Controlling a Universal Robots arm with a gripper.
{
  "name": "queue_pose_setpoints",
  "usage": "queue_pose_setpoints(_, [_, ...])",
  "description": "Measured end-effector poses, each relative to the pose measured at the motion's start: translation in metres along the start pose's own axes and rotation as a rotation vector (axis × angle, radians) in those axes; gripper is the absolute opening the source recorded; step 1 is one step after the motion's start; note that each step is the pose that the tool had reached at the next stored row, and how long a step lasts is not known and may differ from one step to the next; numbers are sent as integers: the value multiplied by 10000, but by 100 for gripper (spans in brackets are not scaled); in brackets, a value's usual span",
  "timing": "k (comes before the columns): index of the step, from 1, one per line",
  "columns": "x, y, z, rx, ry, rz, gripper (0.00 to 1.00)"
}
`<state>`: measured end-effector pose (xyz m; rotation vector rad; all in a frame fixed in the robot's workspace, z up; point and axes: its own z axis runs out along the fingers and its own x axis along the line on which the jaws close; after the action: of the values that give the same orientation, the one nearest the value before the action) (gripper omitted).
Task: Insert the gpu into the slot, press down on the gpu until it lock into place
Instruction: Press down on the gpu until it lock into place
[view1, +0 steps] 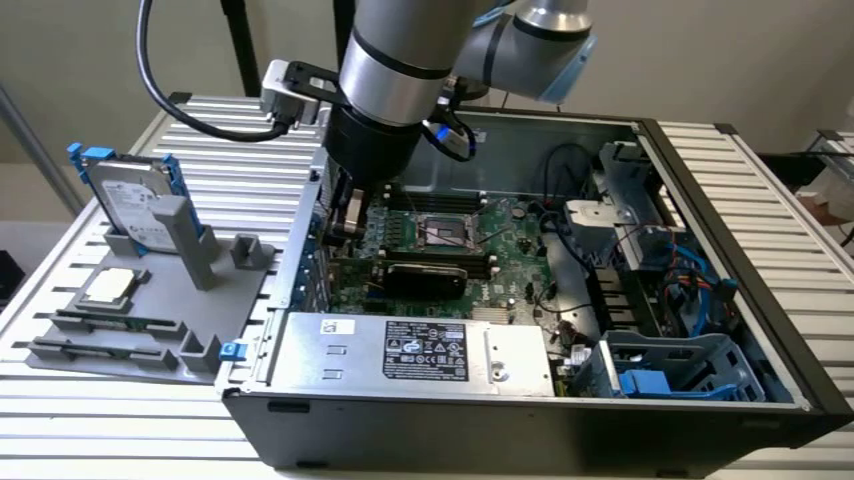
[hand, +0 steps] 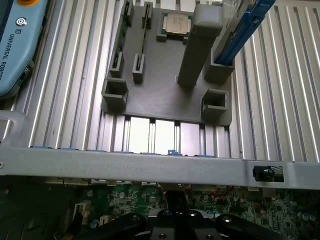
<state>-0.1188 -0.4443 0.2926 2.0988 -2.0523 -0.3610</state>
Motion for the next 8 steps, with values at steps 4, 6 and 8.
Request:
queue_pose_setpoints(4, [0, -4, -1, -66, 18, 8, 11])
queue_pose_setpoints(6, [1, -8, -2, -98, 31, 13, 11])
queue_pose_setpoints(8, [1, -14, -5, -136, 55, 24, 11])
